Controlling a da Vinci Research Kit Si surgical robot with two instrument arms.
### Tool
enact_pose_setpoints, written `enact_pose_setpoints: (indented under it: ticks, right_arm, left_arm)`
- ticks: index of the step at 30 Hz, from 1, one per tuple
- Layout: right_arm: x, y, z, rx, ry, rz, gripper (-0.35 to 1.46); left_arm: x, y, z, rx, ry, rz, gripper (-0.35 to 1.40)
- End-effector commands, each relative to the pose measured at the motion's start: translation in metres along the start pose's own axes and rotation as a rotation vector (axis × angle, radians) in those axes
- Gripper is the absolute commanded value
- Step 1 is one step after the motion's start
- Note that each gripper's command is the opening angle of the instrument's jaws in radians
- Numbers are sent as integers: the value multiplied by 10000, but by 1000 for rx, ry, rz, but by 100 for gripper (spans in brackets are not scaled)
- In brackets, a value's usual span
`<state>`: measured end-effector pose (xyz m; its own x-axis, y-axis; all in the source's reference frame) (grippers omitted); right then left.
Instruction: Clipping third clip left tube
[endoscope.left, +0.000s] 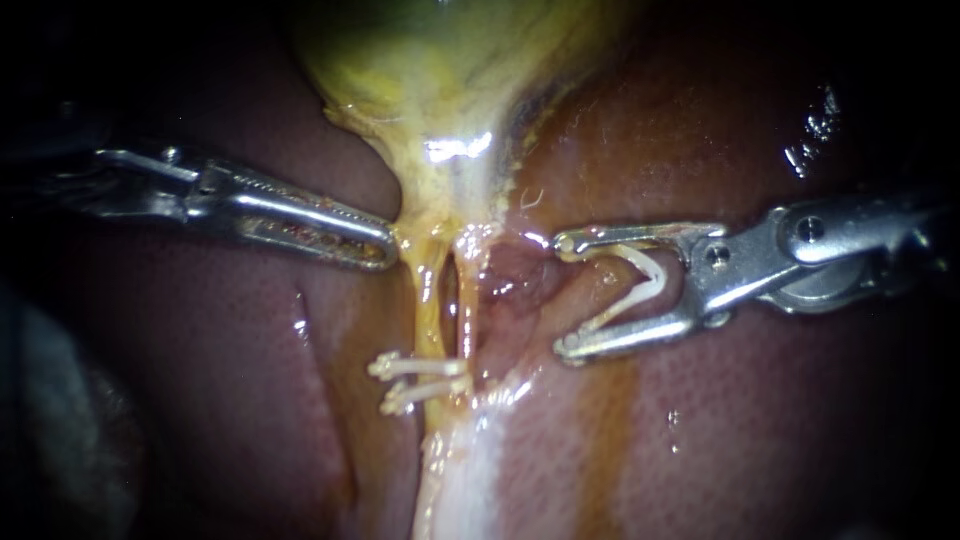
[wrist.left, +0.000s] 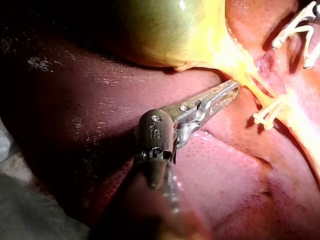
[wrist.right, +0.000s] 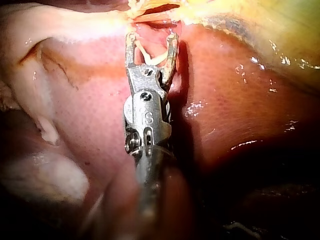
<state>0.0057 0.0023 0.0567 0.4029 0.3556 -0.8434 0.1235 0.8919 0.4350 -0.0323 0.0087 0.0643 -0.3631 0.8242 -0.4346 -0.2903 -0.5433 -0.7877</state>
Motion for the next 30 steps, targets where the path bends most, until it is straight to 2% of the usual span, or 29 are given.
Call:
enact_pose_setpoints:
  ticks: [1, 5, 13, 16, 19, 23, 27, 30]
  right_arm:
    - [0, 0, 0, 0, 0, 0, 50]
    - [0, -1, 1, 3, 0, 0, 50]
    - [0, -1, 1, 9, 0, 0, 50]
    - [3, -2, 4, 14, 0, 1, 50]
    - [10, -4, 14, 32, 4, 2, 50]
    - [22, -9, 31, 73, 24, 69, 48]
    - [35, -12, 50, 85, 65, 178, 48]
    - [43, -9, 67, 86, 83, 253, 46]
  left_arm:
    - [0, 0, -3, -1, 0, 0, -35]
    - [4, 1, -18, -15, -7, -7, -35]
    - [22, 8, -73, 13, 8, -19, -35]
    - [21, 9, -83, 18, 10, -20, -35]
    - [20, 9, -84, 18, 10, -20, -35]
    - [21, 10, -82, 20, 11, -21, -35]
    - [21, 10, -82, 20, 11, -21, -35]
    - [21, 10, -81, 21, 11, -21, -35]
